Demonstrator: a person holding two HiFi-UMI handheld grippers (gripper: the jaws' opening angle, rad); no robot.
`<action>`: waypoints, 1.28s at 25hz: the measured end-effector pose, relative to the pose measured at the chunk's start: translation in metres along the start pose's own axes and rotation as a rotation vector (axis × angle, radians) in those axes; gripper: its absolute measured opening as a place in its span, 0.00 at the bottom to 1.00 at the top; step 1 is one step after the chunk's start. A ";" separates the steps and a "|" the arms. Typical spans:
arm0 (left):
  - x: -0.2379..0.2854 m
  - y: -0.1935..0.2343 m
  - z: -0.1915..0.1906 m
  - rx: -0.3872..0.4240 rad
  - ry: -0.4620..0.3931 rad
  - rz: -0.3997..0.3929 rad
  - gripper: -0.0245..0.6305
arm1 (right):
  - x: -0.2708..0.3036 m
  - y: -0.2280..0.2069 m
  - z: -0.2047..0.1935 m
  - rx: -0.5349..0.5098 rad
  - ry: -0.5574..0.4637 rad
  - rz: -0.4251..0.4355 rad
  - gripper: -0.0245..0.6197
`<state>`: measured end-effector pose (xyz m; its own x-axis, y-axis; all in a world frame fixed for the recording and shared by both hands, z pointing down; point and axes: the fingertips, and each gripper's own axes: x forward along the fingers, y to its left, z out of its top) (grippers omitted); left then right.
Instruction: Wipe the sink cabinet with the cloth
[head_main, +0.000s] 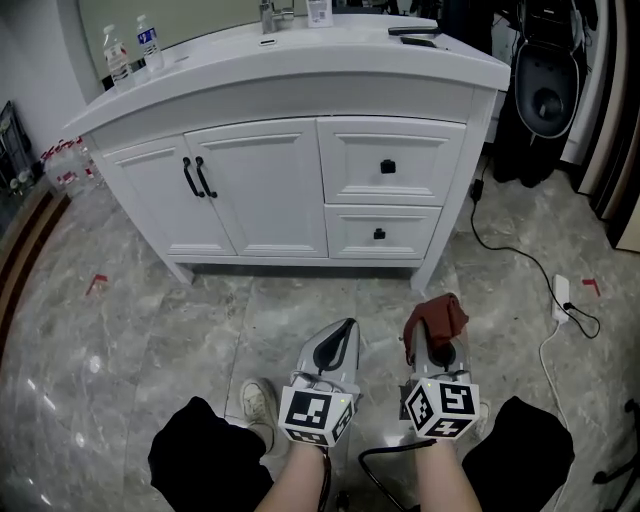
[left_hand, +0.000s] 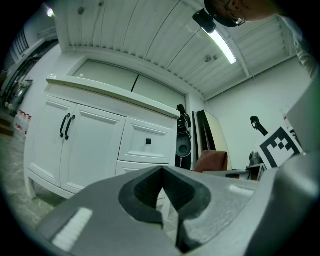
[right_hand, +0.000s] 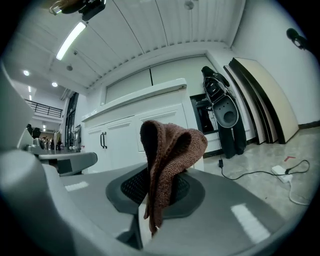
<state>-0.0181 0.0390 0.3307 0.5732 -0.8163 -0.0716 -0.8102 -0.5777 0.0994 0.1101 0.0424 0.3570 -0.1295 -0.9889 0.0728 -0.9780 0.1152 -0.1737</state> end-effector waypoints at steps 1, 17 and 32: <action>0.006 0.007 0.003 -0.008 -0.009 0.011 0.04 | 0.009 -0.001 0.002 -0.004 0.001 0.005 0.16; 0.115 0.106 0.052 0.014 -0.073 0.065 0.04 | 0.173 0.014 0.089 -0.064 -0.115 0.161 0.16; 0.159 0.164 0.068 0.026 -0.101 0.081 0.04 | 0.270 0.126 0.161 -0.255 -0.212 0.415 0.16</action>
<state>-0.0685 -0.1852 0.2681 0.4913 -0.8555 -0.1637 -0.8572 -0.5082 0.0829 -0.0222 -0.2256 0.1961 -0.5041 -0.8495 -0.1559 -0.8636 0.4939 0.1009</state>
